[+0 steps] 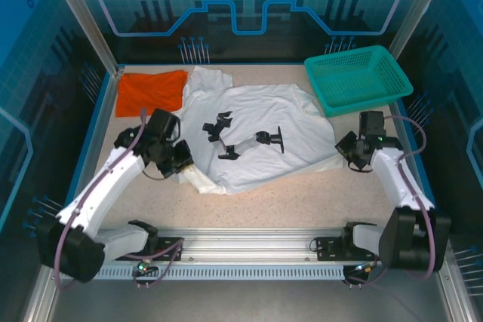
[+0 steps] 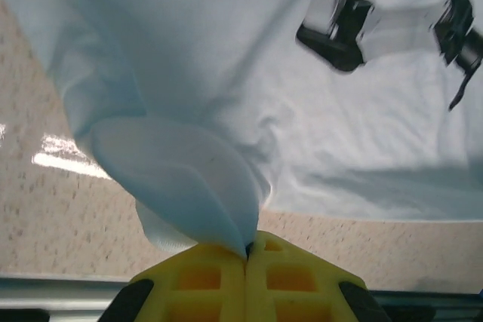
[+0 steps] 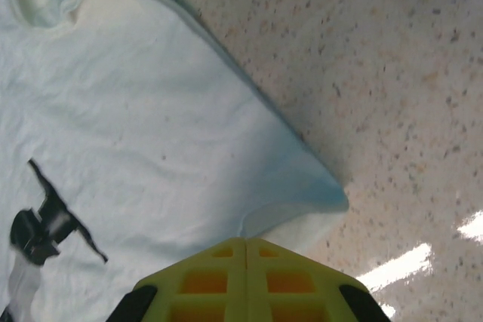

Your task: Fold and stack the t-shirts

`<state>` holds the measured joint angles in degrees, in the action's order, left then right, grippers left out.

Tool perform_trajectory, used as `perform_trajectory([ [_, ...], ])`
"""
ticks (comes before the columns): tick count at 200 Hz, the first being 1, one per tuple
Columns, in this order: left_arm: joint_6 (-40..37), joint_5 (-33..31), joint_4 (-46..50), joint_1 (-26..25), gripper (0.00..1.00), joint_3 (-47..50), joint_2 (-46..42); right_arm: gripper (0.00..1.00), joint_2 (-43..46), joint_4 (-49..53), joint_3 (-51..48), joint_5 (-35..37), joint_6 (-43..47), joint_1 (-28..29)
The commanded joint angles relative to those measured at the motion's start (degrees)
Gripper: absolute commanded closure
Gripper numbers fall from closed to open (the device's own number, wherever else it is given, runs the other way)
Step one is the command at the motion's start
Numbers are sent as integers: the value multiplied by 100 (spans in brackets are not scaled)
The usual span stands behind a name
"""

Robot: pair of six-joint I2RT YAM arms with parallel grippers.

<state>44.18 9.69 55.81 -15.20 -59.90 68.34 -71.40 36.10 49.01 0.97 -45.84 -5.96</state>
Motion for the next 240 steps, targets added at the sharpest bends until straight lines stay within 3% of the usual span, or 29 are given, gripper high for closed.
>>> perform_trajectory([
  [1, -687, 371, -319, 411, 100, -484, 605, 100, -693, -124, 594, 495, 107, 86],
  [50, -859, 275, -621, 1058, 97, -1100, 1760, 100, -1917, -194, 1122, 789, 55, 95],
  [89, -891, 302, -681, 1216, 85, -1794, 2785, 100, -2417, -217, 1407, 740, 15, 103],
  [105, -874, 311, -699, 1252, 65, -2112, 3098, 89, -2559, -141, 1563, 719, 75, 92],
  [128, -896, 84, -505, 1313, 35, -2660, 3173, 51, -2443, -74, 1634, 487, 153, -83],
  [146, -908, -305, -415, 1318, 24, -2763, 2803, 47, -2038, -101, 1443, 428, 169, -239],
  [178, -587, -415, -754, 1312, 23, -1629, 1816, 47, -894, -770, 457, -112, 164, -110],
  [193, -424, -305, -997, 1300, 29, -880, 1392, 49, -632, -1099, 96, -463, 291, 204],
  [219, -172, -31, -1602, 1304, 38, 412, 788, 59, -952, -1158, 37, -909, 688, 877],
  [240, -88, -175, -1794, 1300, 39, 860, 737, 68, -1456, -1069, 295, -997, 762, 1204],
])
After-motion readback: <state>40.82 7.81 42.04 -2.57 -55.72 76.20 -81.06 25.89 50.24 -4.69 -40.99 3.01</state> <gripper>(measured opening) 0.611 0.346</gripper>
